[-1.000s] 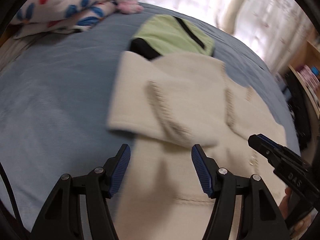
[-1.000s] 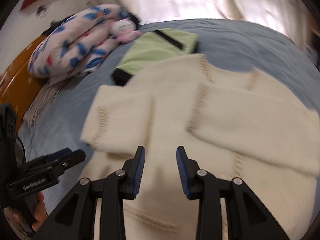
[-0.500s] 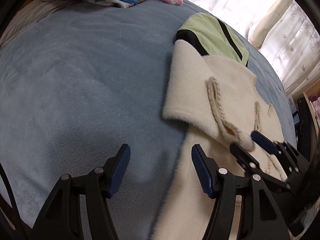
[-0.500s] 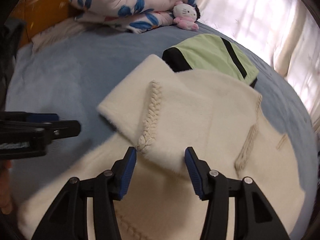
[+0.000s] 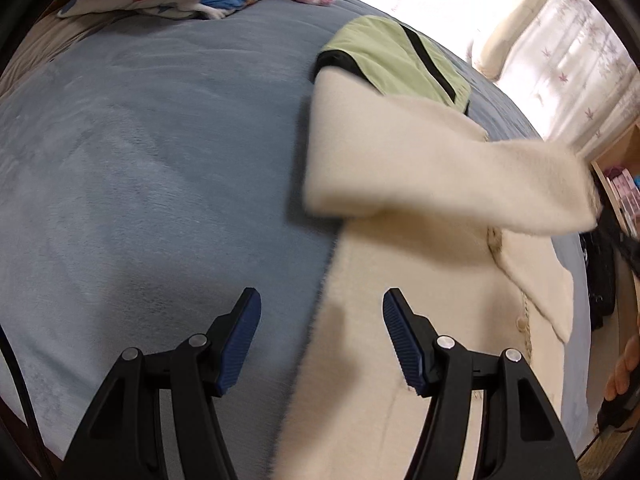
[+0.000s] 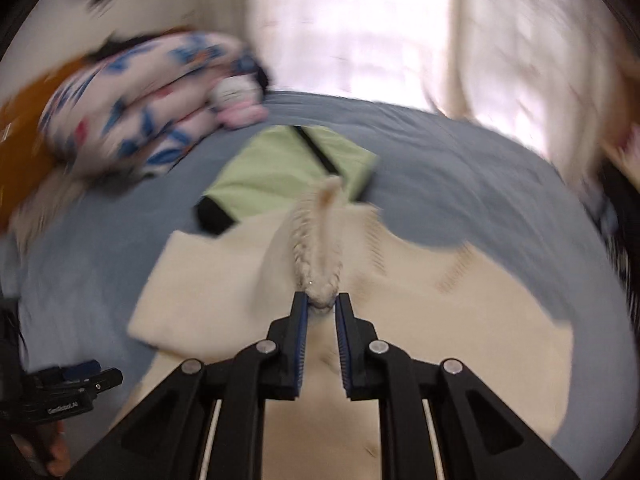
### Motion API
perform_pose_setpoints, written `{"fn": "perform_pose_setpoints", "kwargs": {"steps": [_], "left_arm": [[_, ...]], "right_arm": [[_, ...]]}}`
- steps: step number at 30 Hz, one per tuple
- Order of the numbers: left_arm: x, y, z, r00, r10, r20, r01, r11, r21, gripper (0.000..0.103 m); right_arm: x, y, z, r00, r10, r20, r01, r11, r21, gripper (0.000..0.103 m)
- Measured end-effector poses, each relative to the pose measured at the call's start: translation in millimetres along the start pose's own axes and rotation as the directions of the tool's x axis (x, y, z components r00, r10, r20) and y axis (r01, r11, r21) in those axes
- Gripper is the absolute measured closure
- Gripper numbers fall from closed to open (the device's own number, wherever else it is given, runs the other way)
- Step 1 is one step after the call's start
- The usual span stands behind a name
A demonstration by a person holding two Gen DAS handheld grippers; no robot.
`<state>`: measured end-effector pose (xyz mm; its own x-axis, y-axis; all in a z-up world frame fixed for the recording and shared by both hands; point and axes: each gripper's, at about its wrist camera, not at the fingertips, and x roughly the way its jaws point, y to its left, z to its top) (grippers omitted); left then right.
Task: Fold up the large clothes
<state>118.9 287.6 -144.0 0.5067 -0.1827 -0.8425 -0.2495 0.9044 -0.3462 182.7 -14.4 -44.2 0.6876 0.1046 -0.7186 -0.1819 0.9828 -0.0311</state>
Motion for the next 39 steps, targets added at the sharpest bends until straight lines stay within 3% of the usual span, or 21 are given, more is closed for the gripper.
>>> {"fn": "perform_pose_setpoints", "kwargs": {"steps": [2, 4, 7, 10, 12, 14, 15, 19, 26, 29, 30, 32, 34, 37, 39], "left_arm": [[1.5, -7.4, -3.1, 1.0, -0.001, -0.009, 0.002, 1.0, 0.021, 0.041], [3.0, -14.5, -6.6, 1.0, -0.003, -0.018, 0.003, 0.999, 0.04, 0.041], [6.8, -25.5, -8.0, 0.999, 0.001, -0.033, 0.001, 0.998, 0.067, 0.041], [8.8, -34.4, -8.4, 0.999, 0.013, -0.037, -0.01, 0.996, 0.09, 0.041], [9.6, -35.8, -7.3, 0.999, 0.021, -0.038, -0.017, 0.995, 0.099, 0.041], [12.9, -40.1, -6.0, 0.999, 0.029, -0.041, -0.025, 0.994, 0.108, 0.041], [14.6, -39.6, -4.7, 0.999, 0.034, -0.043, -0.029, 0.993, 0.111, 0.041], [19.8, -42.0, 0.7, 0.997, 0.058, -0.043, -0.052, 0.991, 0.122, 0.041], [17.7, -44.1, 29.2, 0.996, 0.086, 0.012, -0.087, 0.989, 0.119, 0.041], [16.8, -40.8, 41.3, 0.995, 0.098, 0.031, -0.101, 0.99, 0.096, 0.041], [17.1, -39.7, 43.3, 0.994, 0.101, 0.033, -0.103, 0.991, 0.089, 0.041], [17.8, -39.1, 45.1, 0.994, 0.104, 0.032, -0.106, 0.991, 0.081, 0.041], [17.8, -39.6, 45.0, 0.993, 0.109, 0.032, -0.112, 0.99, 0.082, 0.041], [17.5, -42.7, 41.9, 0.992, 0.119, 0.035, -0.122, 0.988, 0.095, 0.041], [17.7, -45.8, 40.6, 0.992, 0.12, 0.036, -0.123, 0.987, 0.1, 0.041]], "right_arm": [[1.4, -32.5, -22.7, 0.997, -0.047, -0.057, 0.05, 0.997, 0.052, 0.101], [16.2, -63.8, -53.1, 0.985, 0.007, -0.17, 0.016, 0.991, 0.135, 0.101], [35.6, -91.8, -81.9, 0.957, 0.102, -0.272, -0.03, 0.966, 0.256, 0.1], [42.2, -97.8, -87.1, 0.95, 0.171, -0.261, -0.082, 0.943, 0.321, 0.098], [46.4, -95.2, -80.2, 0.951, 0.196, -0.238, -0.111, 0.937, 0.331, 0.088], [59.5, -91.1, -67.9, 0.949, 0.232, -0.214, -0.151, 0.929, 0.337, 0.062], [66.2, -88.0, -60.3, 0.949, 0.24, -0.203, -0.163, 0.927, 0.337, 0.055], [103.1, -78.1, -29.7, 0.941, 0.273, -0.198, -0.201, 0.925, 0.322, 0.055], [172.1, -61.1, -6.0, 0.933, 0.219, -0.288, -0.137, 0.951, 0.277, 0.055], [187.5, -54.7, -2.7, 0.941, 0.206, -0.27, -0.128, 0.951, 0.28, 0.056], [188.8, -50.1, -2.2, 0.941, 0.206, -0.269, -0.132, 0.954, 0.27, 0.071], [183.9, -36.3, 1.6, 0.945, 0.185, -0.271, -0.131, 0.97, 0.206, 0.087], [167.0, -33.8, 8.2, 0.958, 0.177, -0.226, -0.139, 0.975, 0.174, 0.088], [124.7, -45.6, 24.6, 0.964, 0.24, -0.116, -0.214, 0.956, 0.203, 0.088], [89.9, -60.2, 34.1, 0.978, 0.208, -0.021, -0.199, 0.958, 0.206, 0.088]]}}
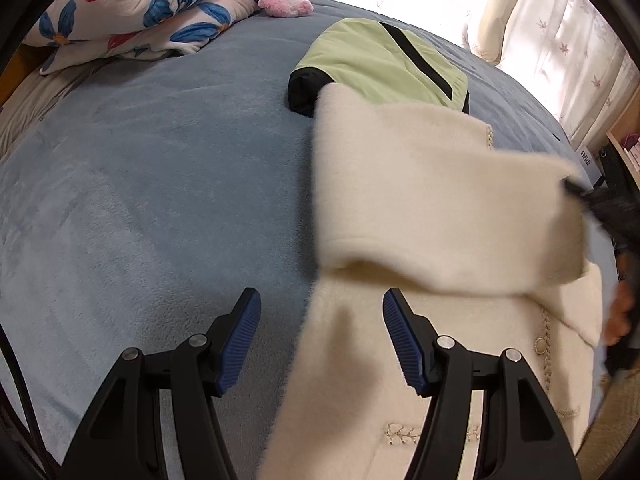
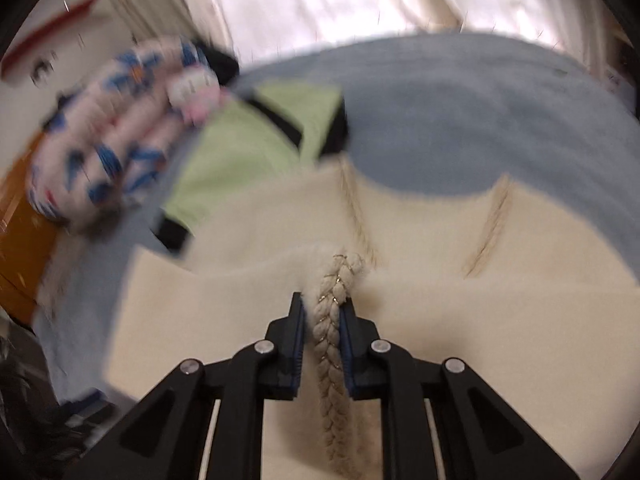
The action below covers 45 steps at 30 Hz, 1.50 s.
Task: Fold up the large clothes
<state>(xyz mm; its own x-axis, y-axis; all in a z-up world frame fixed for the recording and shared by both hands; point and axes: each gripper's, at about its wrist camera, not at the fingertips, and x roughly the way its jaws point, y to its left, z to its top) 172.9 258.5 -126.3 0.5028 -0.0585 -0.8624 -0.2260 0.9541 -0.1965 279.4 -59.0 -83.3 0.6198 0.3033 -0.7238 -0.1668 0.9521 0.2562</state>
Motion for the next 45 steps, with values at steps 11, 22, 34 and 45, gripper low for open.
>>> {"fn": "perform_pose_setpoints", "kwargs": {"steps": [11, 22, 34, 45], "left_arm": [[11.6, -34.7, 23.3, 1.0, 0.017, 0.015, -0.019, 0.995, 0.096, 0.041], [80.5, -45.7, 69.0, 0.995, 0.012, -0.1, 0.004, 0.988, 0.154, 0.041], [100.2, -33.6, 63.3, 0.995, -0.05, -0.087, 0.058, 0.994, 0.09, 0.089], [75.8, -43.0, 54.3, 0.993, 0.114, 0.039, -0.118, 0.982, 0.145, 0.079]], "right_arm": [[-20.5, -107.9, -41.0, 0.955, -0.246, -0.166, 0.276, 0.942, 0.191, 0.082], [-30.1, -145.0, -82.2, 0.97, -0.136, -0.202, 0.179, 0.961, 0.212, 0.052], [-14.8, -90.1, -97.5, 0.973, -0.181, -0.145, 0.186, 0.982, 0.017, 0.086], [-17.0, -107.3, -90.6, 0.961, -0.221, -0.169, 0.248, 0.955, 0.161, 0.075]]}}
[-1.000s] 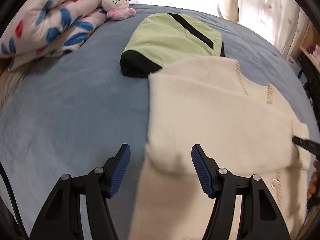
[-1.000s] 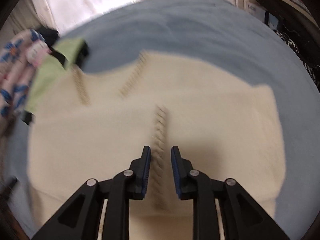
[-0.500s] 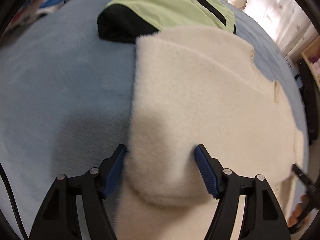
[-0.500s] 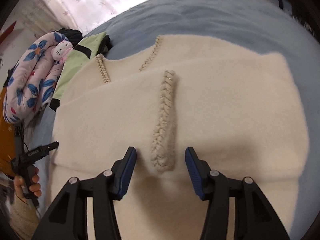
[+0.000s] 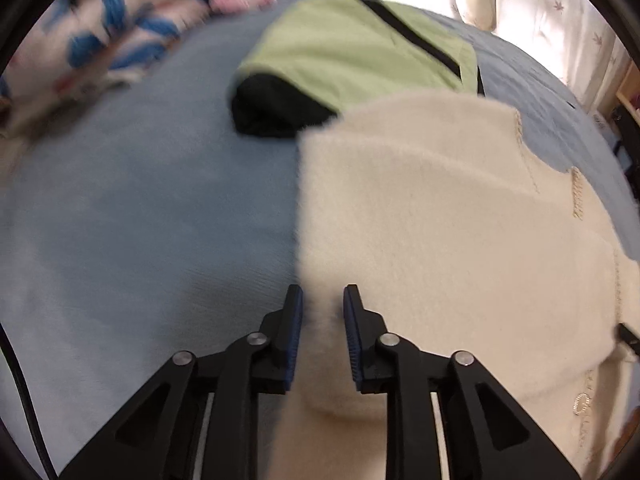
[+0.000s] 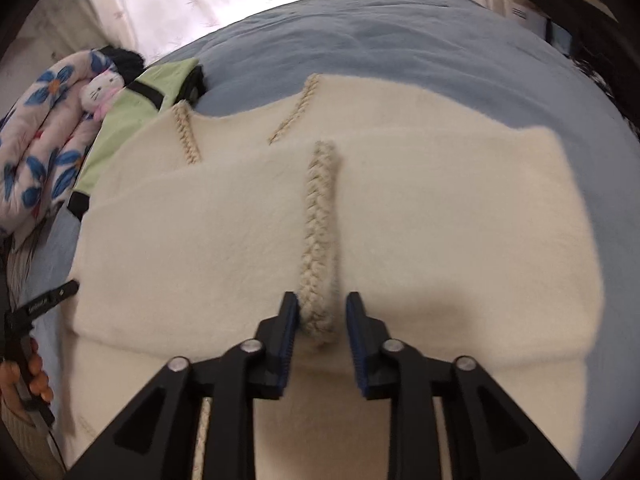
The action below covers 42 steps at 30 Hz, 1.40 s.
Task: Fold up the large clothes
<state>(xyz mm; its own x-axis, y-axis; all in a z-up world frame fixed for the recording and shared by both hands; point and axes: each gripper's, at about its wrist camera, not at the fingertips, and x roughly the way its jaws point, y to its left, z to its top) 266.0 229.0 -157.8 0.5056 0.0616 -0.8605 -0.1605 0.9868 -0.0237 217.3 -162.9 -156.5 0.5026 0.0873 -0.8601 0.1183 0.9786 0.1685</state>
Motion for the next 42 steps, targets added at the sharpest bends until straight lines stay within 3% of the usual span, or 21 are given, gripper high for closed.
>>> {"fn": "perform_pose_setpoints", "kwargs": {"steps": [1, 3, 5, 7, 10, 13, 15, 17, 18, 19, 22, 23, 26, 31, 36, 42], "left_arm": [[-11.6, -3.1, 0.7, 0.999, 0.024, 0.047, -0.025, 1.0, 0.009, 0.075], [-35.8, -10.5, 4.9, 0.989, 0.028, 0.148, -0.032, 0.999, 0.021, 0.048], [-54.1, -23.4, 7.2, 0.967, -0.063, 0.247, 0.056, 0.998, 0.036, 0.037], [-56.6, -42.0, 11.1, 0.945, -0.174, 0.276, 0.16, 0.984, 0.073, 0.036], [-38.3, -64.5, 18.1, 0.957, -0.218, 0.193, 0.205, 0.975, 0.083, 0.036], [0.2, -77.9, 22.1, 0.964, -0.259, 0.056, 0.256, 0.965, 0.054, 0.036], [28.3, -82.2, 17.5, 0.973, -0.229, 0.008, 0.228, 0.972, 0.051, 0.037], [51.0, -84.7, 16.7, 0.988, -0.156, -0.023, 0.157, 0.985, 0.071, 0.037], [57.8, -81.5, 18.4, 0.991, -0.135, -0.007, 0.135, 0.988, 0.078, 0.036], [59.4, -77.4, 18.9, 0.991, -0.133, 0.01, 0.131, 0.988, 0.078, 0.036], [66.2, -53.4, 34.6, 0.994, -0.108, 0.017, 0.107, 0.994, 0.021, 0.036], [68.5, -44.0, 39.6, 0.994, -0.111, 0.016, 0.112, 0.994, -0.005, 0.036], [75.8, -33.9, 47.1, 0.993, -0.118, 0.002, 0.118, 0.993, -0.007, 0.036], [70.9, -42.4, 49.9, 0.997, -0.083, 0.002, 0.083, 0.996, 0.026, 0.036], [56.9, -49.3, 50.0, 0.99, -0.122, -0.068, 0.125, 0.991, 0.037, 0.036], [17.4, -56.4, 47.4, 0.987, -0.158, -0.038, 0.16, 0.986, 0.044, 0.036]], "right_arm": [[-8.7, 2.1, 1.0, 0.999, 0.0, 0.038, 0.0, 1.0, -0.002, 0.074], [-25.2, 13.6, 2.9, 0.992, 0.025, 0.124, -0.021, 0.999, -0.031, 0.074], [-33.0, 30.4, 4.3, 0.976, 0.106, 0.192, -0.093, 0.993, -0.076, 0.072], [-33.9, 58.2, 5.3, 0.96, 0.171, 0.221, -0.141, 0.979, -0.144, 0.068], [-16.1, 104.1, 6.0, 0.964, 0.2, 0.178, -0.144, 0.948, -0.282, 0.068], [18.9, 128.9, 10.7, 0.975, 0.205, 0.081, -0.168, 0.929, -0.33, 0.068], [42.6, 130.2, 14.1, 0.983, 0.184, 0.021, -0.168, 0.932, -0.322, 0.068], [58.6, 124.4, 19.2, 0.986, 0.163, 0.019, -0.149, 0.937, -0.315, 0.075], [59.4, 120.0, 25.1, 0.986, 0.163, 0.032, -0.145, 0.939, -0.312, 0.085], [61.2, 110.7, 32.2, 0.991, 0.117, 0.061, -0.093, 0.948, -0.304, 0.089], [65.5, 73.6, 50.7, 0.985, -0.087, 0.148, 0.119, 0.968, -0.222, 0.089], [66.1, 61.1, 53.6, 0.984, -0.103, 0.147, 0.131, 0.971, -0.198, 0.089], [66.9, 24.1, 60.5, 0.995, 0.014, 0.094, -0.002, 0.992, -0.124, 0.091], [63.5, 38.8, 56.5, 0.995, -0.046, 0.084, 0.057, 0.988, -0.14, 0.086], [49.8, 32.9, 59.8, 0.998, -0.037, 0.04, 0.041, 0.994, -0.103, 0.086], [21.0, 23.9, 55.9, 0.998, -0.051, 0.041, 0.053, 0.997, -0.054, 0.085]]}}
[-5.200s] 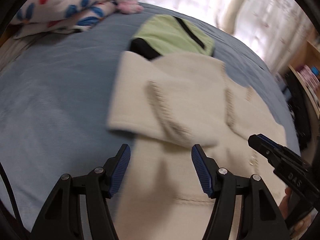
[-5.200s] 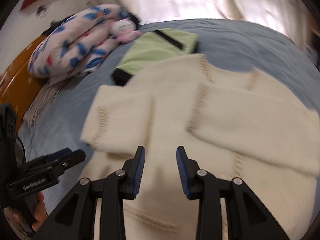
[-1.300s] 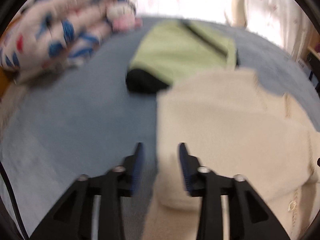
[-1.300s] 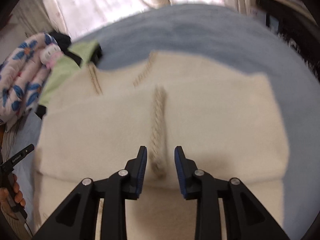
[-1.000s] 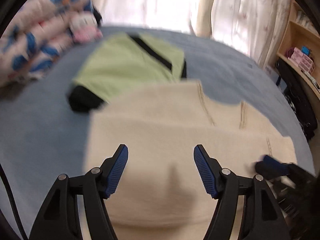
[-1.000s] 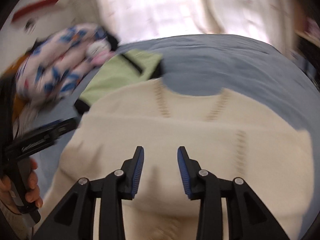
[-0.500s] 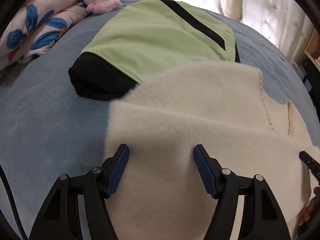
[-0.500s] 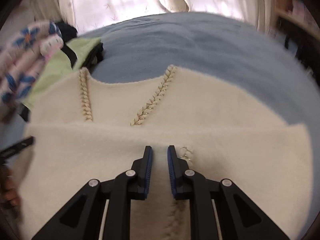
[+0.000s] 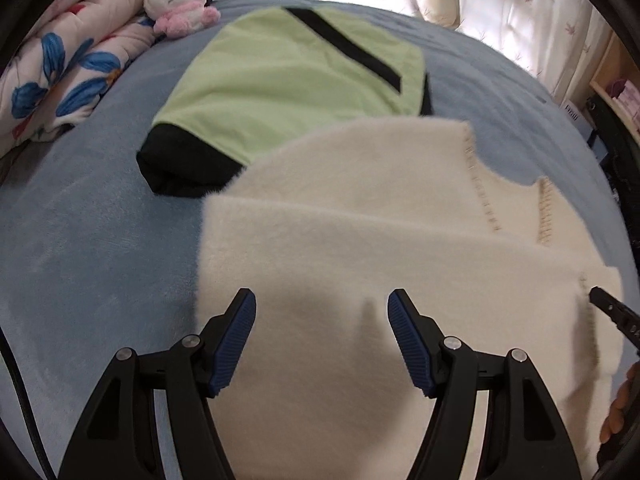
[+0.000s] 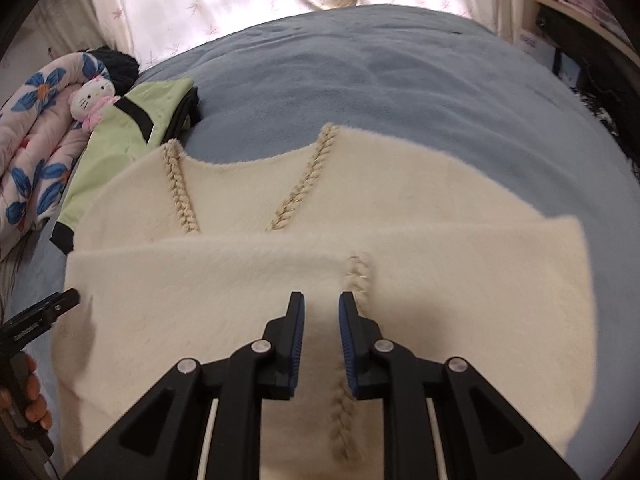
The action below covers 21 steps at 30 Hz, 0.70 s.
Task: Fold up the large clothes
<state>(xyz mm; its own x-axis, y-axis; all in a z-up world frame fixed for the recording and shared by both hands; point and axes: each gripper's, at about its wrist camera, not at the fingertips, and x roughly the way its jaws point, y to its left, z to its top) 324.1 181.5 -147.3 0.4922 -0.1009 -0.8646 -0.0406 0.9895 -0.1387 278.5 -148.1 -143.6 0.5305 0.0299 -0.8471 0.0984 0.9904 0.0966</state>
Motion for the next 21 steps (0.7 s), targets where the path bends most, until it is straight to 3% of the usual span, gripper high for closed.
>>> {"fn": "perform_pose_setpoints", "kwargs": {"steps": [21], "left_arm": [[-126.0, -27.8, -32.4, 0.995, 0.042, 0.093, -0.051, 0.994, 0.097, 0.036]], "right_arm": [[-113.8, 6.7, -34.0, 0.998, 0.006, 0.067, -0.002, 0.998, -0.055, 0.085]]}}
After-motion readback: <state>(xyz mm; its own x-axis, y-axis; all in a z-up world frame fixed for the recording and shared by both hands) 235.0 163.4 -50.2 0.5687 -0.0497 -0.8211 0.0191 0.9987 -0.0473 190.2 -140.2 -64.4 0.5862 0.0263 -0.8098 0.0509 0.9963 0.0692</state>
